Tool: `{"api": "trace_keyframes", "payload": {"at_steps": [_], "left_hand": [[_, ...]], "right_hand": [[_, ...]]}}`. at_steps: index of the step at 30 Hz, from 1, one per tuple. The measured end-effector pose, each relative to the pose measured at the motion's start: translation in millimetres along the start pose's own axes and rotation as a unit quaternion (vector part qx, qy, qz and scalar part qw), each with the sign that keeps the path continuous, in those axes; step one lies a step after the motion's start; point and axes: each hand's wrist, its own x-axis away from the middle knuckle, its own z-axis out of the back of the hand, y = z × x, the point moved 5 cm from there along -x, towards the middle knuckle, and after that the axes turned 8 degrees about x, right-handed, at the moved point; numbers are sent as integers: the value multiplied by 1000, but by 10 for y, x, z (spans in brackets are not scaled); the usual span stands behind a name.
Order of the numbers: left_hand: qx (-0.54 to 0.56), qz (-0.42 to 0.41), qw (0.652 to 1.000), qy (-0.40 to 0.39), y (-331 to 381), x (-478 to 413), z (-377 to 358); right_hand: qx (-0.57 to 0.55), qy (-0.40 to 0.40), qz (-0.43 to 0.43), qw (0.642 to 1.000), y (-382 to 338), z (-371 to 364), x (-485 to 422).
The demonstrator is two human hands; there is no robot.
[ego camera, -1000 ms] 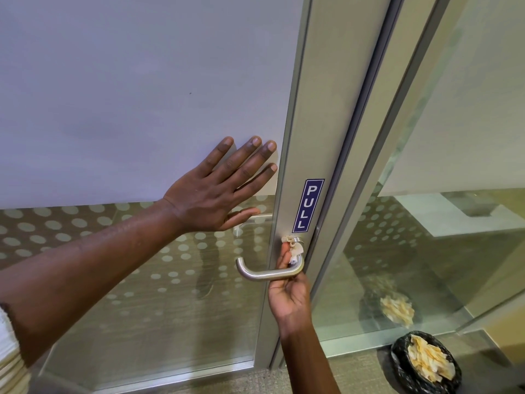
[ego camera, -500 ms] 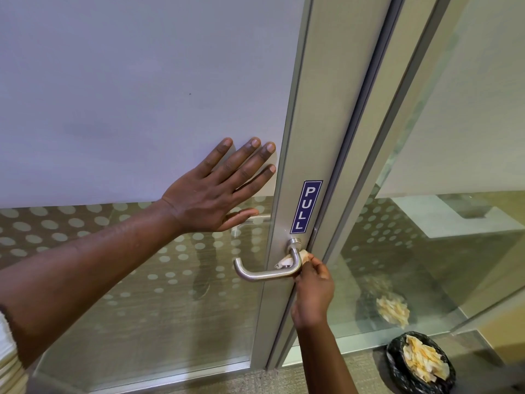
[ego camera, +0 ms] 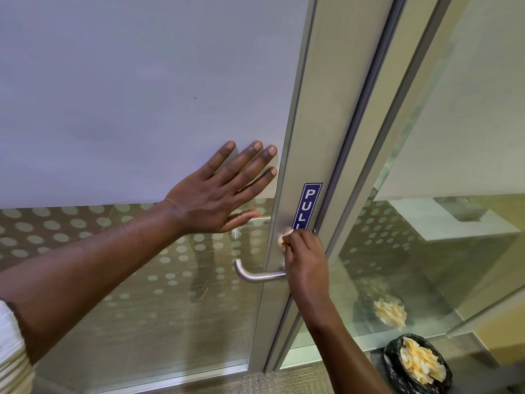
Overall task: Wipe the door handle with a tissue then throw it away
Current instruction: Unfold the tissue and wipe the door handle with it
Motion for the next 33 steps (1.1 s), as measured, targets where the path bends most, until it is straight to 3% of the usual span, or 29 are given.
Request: {"api": "trace_keyframes", "payload": {"at_steps": [15, 21, 25, 33], "left_hand": [[20, 0, 1000, -1, -13, 12, -38], [22, -2, 1000, -8, -16, 6, -21], [43, 10, 999, -18, -25, 5, -13], [143, 57, 986, -64, 453, 81, -23]], "right_hand": [[-16, -127, -126, 984, 302, 155, 88], [-122, -173, -134, 968, 251, 300, 413], [-153, -148, -205, 955, 358, 411, 504], [-121, -116, -194, 967, 414, 646, 476]]}}
